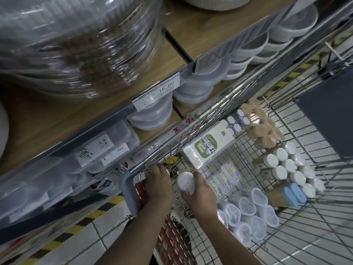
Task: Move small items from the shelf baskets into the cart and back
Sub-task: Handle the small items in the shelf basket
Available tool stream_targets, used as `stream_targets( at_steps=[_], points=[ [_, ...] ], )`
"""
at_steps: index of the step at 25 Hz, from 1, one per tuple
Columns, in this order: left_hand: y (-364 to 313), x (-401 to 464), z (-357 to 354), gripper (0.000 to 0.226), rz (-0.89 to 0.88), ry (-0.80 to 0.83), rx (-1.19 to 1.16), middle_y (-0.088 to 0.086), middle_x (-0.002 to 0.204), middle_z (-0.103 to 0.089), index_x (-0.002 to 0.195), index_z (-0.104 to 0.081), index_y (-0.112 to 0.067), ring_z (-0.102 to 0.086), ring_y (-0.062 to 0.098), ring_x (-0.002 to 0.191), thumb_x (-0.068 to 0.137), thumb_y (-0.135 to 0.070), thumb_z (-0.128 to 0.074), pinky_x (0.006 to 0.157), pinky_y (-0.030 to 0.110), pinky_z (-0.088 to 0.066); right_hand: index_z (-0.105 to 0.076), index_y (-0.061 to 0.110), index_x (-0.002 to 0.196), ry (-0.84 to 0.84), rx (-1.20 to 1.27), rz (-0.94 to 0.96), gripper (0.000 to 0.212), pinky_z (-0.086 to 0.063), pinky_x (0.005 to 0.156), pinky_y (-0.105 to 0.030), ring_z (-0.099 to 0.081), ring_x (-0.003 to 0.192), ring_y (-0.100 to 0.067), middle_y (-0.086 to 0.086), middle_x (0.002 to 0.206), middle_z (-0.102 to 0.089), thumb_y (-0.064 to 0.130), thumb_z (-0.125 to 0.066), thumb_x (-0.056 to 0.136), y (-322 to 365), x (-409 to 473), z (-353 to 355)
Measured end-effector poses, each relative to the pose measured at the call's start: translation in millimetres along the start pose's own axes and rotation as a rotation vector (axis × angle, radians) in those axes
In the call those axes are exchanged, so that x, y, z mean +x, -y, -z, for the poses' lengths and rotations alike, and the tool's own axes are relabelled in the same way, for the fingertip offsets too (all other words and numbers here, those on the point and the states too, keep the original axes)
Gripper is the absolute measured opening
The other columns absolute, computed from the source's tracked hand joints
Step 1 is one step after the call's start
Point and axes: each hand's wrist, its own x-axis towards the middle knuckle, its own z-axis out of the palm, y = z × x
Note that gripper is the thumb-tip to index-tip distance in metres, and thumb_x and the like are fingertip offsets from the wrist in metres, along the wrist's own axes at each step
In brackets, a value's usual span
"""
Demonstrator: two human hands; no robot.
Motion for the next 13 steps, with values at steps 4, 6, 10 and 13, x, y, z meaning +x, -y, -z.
stream_targets(
  at_steps=[4,6,10,13],
  points=[
    [-7,2,-8,0.048,0.066,-0.066,0.031,0.019,0.136,-0.033,0.138,-0.026,-0.003,-0.047,0.026,0.116,0.095,-0.01,-0.046,0.087,0.029,-0.048,-0.039,0.029,0.13,-0.043,0.098,-0.036,0.064,-0.049,0.069,-0.027,-0.063,0.094,-0.017,0.004,0.115,-0.065,0.038,-0.073,0.077,-11,-14,9],
    [-8,3,-8,0.054,0.085,-0.085,0.036,0.018,0.137,-0.034,0.137,-0.027,-0.004,-0.047,0.026,0.116,0.092,-0.013,-0.054,0.086,0.029,-0.049,-0.04,0.031,0.125,-0.061,0.139,-0.041,0.061,-0.05,0.066,-0.025,-0.063,0.087,-0.014,0.006,0.108,-0.066,0.037,-0.075,0.074,-18,-20,14],
    [-11,-11,5,0.064,0.042,-0.095,-0.084,0.014,0.134,-0.044,0.134,-0.034,-0.008,-0.048,0.025,0.116,0.083,-0.023,-0.069,0.086,0.032,-0.052,-0.044,0.033,0.116,-0.096,0.286,-0.072,0.06,-0.053,0.065,-0.025,-0.063,0.088,-0.011,0.012,0.102,-0.064,0.03,-0.08,0.069,-25,-30,33],
    [-9,-33,20,0.075,-0.117,-0.135,-0.284,0.006,0.134,-0.046,0.137,-0.037,-0.015,-0.045,0.023,0.12,0.075,-0.034,-0.076,0.088,0.037,-0.052,-0.044,0.031,0.111,-0.128,0.411,-0.068,0.059,-0.046,0.069,-0.012,-0.06,0.094,-0.009,0.015,0.102,-0.06,0.027,-0.084,0.067,-21,-42,60]
  ],
)
